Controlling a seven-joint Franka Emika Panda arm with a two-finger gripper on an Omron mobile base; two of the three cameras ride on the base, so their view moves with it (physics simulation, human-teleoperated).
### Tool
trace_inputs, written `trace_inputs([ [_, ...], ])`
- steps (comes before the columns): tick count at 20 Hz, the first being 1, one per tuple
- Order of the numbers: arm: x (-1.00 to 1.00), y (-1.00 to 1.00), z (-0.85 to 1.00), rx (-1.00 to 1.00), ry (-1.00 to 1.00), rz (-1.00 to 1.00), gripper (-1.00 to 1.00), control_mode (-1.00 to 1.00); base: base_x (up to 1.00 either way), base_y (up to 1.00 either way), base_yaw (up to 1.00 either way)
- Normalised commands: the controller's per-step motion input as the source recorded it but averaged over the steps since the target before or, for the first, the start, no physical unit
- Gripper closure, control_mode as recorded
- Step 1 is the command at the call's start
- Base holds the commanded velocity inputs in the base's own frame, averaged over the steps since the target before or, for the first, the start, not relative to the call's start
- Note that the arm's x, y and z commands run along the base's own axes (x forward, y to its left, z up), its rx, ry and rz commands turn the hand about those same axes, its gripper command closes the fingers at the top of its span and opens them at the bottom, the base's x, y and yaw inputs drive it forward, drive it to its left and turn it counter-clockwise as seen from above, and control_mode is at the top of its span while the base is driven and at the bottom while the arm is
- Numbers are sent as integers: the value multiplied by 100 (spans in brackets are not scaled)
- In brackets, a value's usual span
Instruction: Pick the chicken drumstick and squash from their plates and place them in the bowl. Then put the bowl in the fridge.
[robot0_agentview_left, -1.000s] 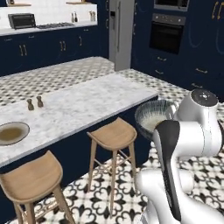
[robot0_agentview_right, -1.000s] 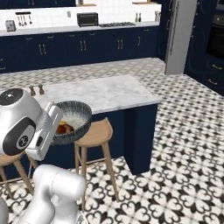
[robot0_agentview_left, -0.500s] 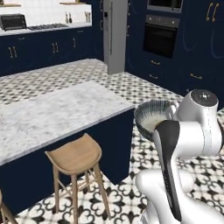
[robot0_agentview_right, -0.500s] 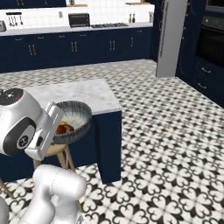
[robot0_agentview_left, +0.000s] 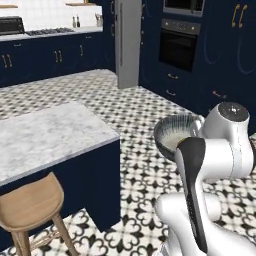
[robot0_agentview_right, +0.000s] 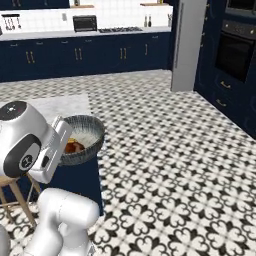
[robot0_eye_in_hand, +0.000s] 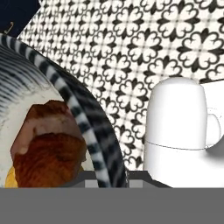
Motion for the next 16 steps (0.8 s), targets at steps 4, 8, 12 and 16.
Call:
trace_inputs([
  [4, 0, 0, 0, 0, 0, 0, 100, 100, 66, -100, 23],
  [8, 0, 0, 0, 0, 0, 0, 100, 100, 68, -100, 31],
  [12, 0, 0, 0, 0, 0, 0, 100, 100, 68, -100, 41],
  [16, 0, 0, 0, 0, 0, 0, 100, 100, 69, -100, 42],
])
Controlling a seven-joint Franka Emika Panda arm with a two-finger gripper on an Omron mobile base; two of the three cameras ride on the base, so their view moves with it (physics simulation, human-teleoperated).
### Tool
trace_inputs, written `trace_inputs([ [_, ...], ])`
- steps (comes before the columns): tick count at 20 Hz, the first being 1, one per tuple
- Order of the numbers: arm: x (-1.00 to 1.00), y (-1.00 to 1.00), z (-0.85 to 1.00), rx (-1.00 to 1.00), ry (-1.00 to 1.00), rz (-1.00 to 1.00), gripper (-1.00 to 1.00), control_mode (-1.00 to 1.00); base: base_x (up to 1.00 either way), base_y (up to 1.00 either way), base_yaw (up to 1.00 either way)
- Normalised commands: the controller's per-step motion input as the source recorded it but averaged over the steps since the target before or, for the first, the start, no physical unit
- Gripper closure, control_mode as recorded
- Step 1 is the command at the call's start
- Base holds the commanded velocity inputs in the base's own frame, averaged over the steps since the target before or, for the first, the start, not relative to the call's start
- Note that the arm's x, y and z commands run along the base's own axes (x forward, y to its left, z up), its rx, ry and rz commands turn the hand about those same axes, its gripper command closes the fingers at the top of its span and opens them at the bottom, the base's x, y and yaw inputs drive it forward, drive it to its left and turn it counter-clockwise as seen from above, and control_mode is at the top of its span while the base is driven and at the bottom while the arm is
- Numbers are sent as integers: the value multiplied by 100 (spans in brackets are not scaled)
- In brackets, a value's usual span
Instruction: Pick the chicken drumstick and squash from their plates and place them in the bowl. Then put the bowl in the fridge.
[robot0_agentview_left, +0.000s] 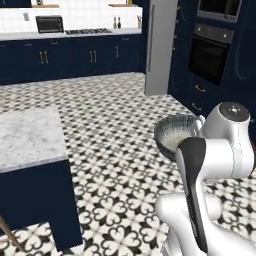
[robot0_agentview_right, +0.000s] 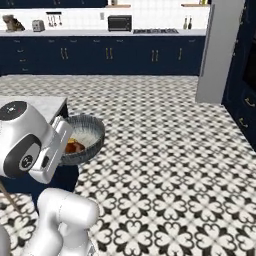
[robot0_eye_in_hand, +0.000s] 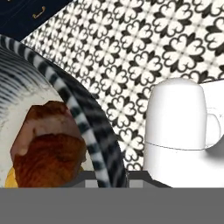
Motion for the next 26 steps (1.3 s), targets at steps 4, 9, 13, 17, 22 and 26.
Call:
trace_inputs([
  [4, 0, 0, 0, 0, 0, 0, 100, 100, 72, -100, 40],
  [9, 0, 0, 0, 0, 0, 0, 100, 100, 100, -89, 41],
  [13, 0, 0, 0, 0, 0, 0, 100, 100, 100, -26, 14],
  [17, 0, 0, 0, 0, 0, 0, 100, 100, 100, -25, 0],
  [22, 0, 0, 0, 0, 0, 0, 100, 100, 100, -8, -5],
  [26, 0, 0, 0, 0, 0, 0, 100, 100, 100, 0, -1],
])
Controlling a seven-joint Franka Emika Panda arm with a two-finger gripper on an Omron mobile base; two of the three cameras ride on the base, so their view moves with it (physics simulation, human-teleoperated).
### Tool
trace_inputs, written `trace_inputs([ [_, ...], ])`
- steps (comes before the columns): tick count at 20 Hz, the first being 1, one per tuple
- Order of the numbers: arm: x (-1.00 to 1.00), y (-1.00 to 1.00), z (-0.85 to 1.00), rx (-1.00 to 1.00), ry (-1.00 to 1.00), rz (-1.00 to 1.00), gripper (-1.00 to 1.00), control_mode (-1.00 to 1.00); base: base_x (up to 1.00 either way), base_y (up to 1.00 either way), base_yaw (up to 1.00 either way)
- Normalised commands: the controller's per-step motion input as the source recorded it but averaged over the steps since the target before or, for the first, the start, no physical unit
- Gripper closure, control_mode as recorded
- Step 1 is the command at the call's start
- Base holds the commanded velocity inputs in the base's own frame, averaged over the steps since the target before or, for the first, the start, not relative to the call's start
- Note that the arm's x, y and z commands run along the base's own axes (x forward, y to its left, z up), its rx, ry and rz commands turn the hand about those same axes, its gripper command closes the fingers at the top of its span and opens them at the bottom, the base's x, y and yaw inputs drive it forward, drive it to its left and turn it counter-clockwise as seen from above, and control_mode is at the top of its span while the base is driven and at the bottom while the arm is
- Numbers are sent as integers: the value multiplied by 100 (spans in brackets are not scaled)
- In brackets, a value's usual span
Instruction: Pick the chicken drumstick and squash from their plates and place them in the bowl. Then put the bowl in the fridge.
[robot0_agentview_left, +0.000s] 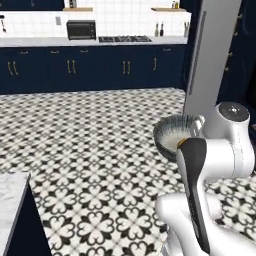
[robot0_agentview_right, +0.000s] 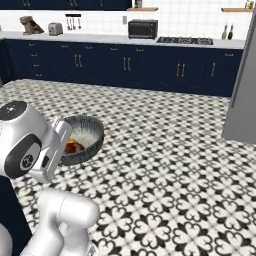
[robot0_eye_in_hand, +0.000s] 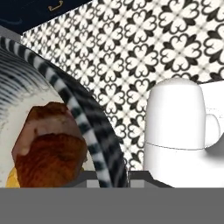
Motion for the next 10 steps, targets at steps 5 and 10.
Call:
trace_inputs([
  [5, 0, 0, 0, 0, 0, 0, 100, 100, 100, 0, 0],
  [10, 0, 0, 0, 0, 0, 0, 100, 100, 100, 0, 0],
])
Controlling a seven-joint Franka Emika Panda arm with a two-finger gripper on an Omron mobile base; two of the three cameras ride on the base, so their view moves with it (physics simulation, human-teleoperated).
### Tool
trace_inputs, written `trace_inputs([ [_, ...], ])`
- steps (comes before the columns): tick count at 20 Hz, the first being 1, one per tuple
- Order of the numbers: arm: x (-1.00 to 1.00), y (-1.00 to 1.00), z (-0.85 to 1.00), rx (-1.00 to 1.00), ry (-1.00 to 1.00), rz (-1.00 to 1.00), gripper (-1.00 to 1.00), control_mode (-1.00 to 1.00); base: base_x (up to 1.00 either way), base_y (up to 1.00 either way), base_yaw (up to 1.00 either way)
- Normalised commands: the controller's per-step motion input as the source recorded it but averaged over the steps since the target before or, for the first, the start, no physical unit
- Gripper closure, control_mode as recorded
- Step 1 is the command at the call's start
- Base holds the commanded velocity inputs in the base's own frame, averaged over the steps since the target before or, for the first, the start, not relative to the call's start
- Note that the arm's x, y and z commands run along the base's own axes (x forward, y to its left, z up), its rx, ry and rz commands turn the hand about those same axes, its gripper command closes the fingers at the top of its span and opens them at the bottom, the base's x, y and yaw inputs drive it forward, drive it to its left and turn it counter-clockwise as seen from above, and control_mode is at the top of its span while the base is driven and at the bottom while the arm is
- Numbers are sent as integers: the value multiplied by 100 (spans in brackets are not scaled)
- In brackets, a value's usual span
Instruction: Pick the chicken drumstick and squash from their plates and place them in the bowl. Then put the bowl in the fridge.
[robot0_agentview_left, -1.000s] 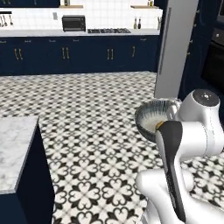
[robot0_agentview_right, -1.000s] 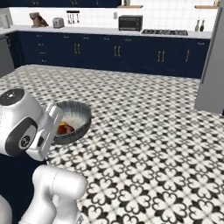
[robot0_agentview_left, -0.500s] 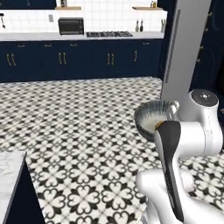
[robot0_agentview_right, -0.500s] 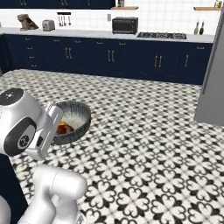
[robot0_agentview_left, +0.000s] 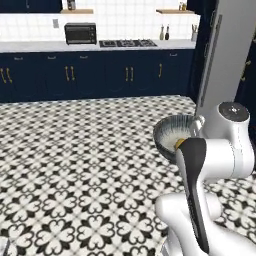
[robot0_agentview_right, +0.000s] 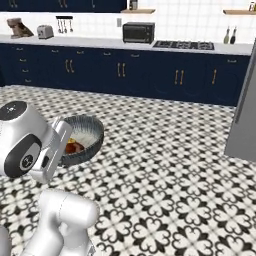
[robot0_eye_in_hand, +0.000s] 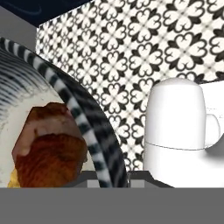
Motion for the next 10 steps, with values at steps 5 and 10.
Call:
trace_inputs([
  [5, 0, 0, 0, 0, 0, 0, 100, 100, 100, -2, 0],
  [10, 0, 0, 0, 0, 0, 0, 100, 100, 88, -3, 0],
])
